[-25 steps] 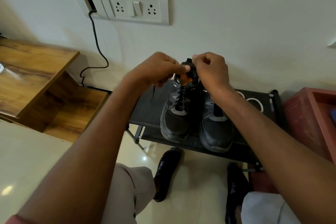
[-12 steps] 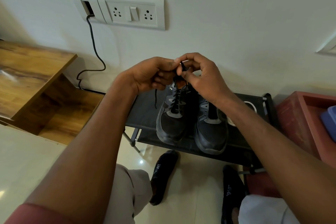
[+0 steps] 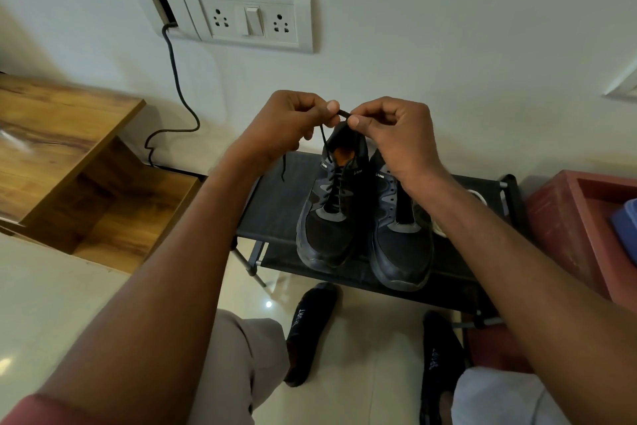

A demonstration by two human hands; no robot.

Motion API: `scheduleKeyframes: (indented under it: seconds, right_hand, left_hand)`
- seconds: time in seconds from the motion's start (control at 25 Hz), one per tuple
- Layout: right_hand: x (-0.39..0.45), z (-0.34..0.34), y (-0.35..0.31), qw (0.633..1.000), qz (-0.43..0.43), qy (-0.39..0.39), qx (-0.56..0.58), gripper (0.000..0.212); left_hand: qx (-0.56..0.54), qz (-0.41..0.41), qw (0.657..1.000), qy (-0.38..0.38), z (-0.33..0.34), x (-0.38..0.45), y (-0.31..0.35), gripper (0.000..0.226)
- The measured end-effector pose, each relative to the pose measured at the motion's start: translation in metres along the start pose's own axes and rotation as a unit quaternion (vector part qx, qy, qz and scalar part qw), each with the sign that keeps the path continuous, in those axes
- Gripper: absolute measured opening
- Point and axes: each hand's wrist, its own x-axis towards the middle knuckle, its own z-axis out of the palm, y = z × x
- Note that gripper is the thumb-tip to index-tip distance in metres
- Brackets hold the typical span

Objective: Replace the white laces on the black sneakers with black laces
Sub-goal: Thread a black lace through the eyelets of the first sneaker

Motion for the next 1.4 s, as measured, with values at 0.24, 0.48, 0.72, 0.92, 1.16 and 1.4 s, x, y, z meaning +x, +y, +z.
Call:
scheduleKeyframes:
  seconds: [0.24, 0.48, 0.72, 0.92, 1.16, 1.4]
  right_hand:
    - [0.001, 0.002, 0.001, 0.998, 0.015, 0.015, 0.054, 0.004]
    - [0.008, 0.006, 0.012, 0.999, -0.011, 0.024, 0.019, 0.009]
    - [-0.001, 0.011, 0.013, 0.983, -0.109, 0.018, -0.146, 0.011]
    - [0.001, 0.013, 0.014, 0.992, -0.002, -0.019, -0.123, 0.023]
    - [0.002, 0.001, -0.003, 0.996, 0.060, 0.021, 0.058, 0.021]
    - [0.000, -0.022, 0.016, 0.963, 0.042, 0.201, -0.173, 0.018]
  left_hand:
    - [0.060, 0.081, 0.994, 0.049, 0.007, 0.004, 0.001, 0.012]
    - [0.174, 0.115, 0.977, 0.054, 0.012, 0.003, 0.007, 0.013]
    - [-0.037, -0.074, 0.997, 0.008, 0.017, 0.004, 0.007, 0.022]
    - [-0.148, -0.128, 0.981, 0.019, 0.017, 0.008, 0.012, 0.019]
    - [-0.173, -0.134, 0.976, 0.018, 0.016, 0.006, 0.015, 0.016]
    - [-0.030, -0.115, 0.992, 0.049, 0.019, 0.004, 0.011, 0.019]
